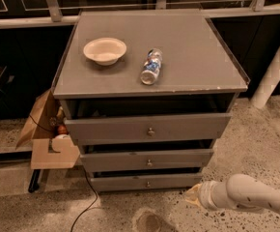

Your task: Open bottom drawer

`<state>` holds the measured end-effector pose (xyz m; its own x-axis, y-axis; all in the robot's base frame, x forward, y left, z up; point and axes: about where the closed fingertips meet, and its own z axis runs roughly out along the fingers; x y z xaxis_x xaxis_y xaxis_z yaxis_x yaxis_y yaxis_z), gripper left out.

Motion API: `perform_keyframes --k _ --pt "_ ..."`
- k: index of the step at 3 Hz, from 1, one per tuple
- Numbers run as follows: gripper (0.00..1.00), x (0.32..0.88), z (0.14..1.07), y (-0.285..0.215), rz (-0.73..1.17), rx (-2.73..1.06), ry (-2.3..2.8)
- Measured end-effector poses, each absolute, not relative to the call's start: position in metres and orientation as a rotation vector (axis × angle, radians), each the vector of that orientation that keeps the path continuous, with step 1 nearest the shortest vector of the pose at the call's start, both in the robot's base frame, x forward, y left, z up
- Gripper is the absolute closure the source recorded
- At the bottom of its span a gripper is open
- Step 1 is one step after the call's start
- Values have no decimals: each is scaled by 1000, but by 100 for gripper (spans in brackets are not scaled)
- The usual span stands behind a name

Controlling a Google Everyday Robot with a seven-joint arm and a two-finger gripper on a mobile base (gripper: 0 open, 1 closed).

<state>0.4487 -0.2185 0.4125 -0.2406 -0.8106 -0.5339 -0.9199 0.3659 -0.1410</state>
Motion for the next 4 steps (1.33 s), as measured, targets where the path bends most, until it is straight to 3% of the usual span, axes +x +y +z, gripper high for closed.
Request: perform_keyframes --k 1,2,4 --pt "100 463 366 -230 214 -1497 2094" --pt "81 475 324 -236 209 -1477 2090" --pt "35 485 267 -239 252 -1456 2100"
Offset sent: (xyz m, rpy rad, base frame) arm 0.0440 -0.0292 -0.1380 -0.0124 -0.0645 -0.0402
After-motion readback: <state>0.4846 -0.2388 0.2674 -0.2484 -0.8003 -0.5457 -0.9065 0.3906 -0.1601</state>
